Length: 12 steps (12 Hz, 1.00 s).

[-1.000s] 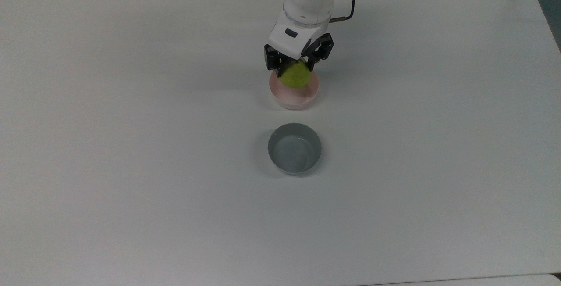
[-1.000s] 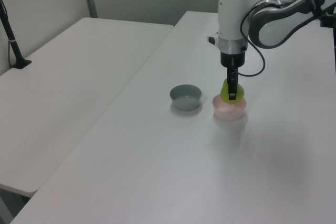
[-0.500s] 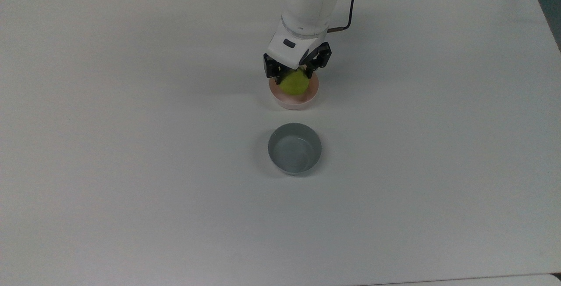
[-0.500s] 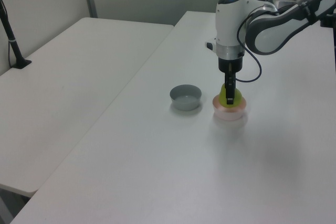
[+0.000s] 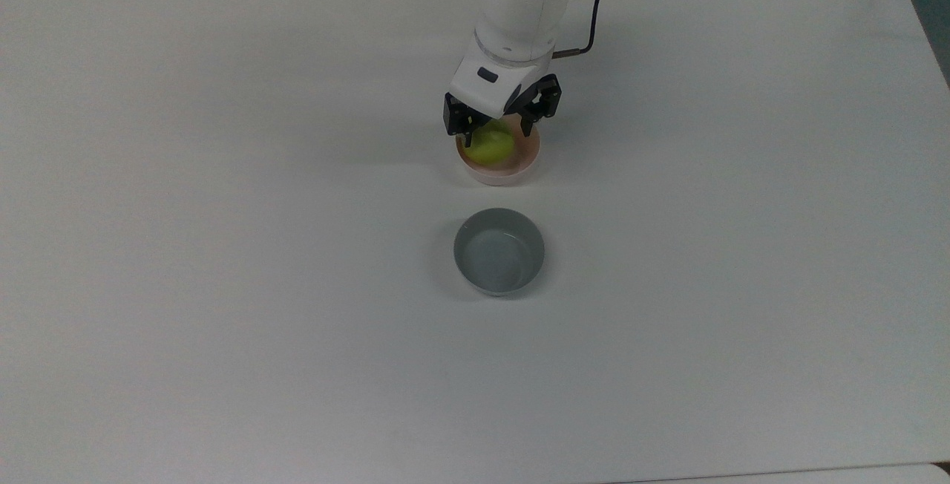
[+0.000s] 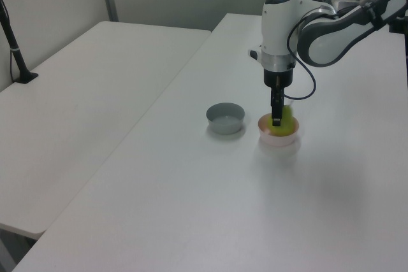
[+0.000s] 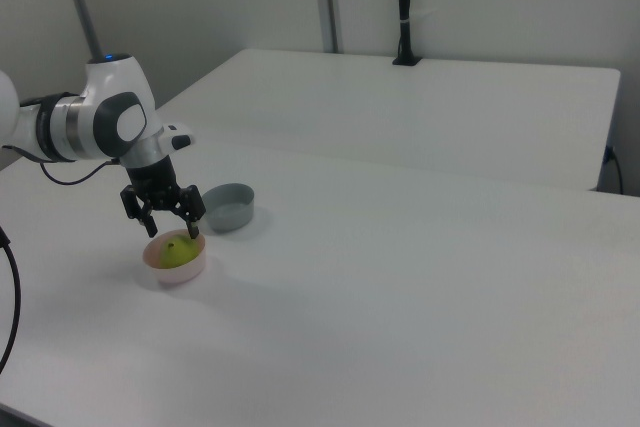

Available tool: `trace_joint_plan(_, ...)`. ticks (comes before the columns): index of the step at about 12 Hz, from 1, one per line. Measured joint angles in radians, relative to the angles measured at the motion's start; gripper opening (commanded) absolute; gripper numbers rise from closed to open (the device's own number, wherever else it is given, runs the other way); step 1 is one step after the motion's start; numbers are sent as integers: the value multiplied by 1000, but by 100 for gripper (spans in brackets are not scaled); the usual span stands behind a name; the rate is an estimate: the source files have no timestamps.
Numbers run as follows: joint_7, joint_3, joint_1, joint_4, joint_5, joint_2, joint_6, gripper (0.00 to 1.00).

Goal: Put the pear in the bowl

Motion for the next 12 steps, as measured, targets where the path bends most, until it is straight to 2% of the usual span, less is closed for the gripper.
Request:
trace_joint_plan(2,0,0,0,0,-1,0,0,99)
trace_joint_plan(8,5,0,0,14,-2,-7,-23,100)
trace_joint_plan(12,8,-9,-2,169,-4,-86,-270,100)
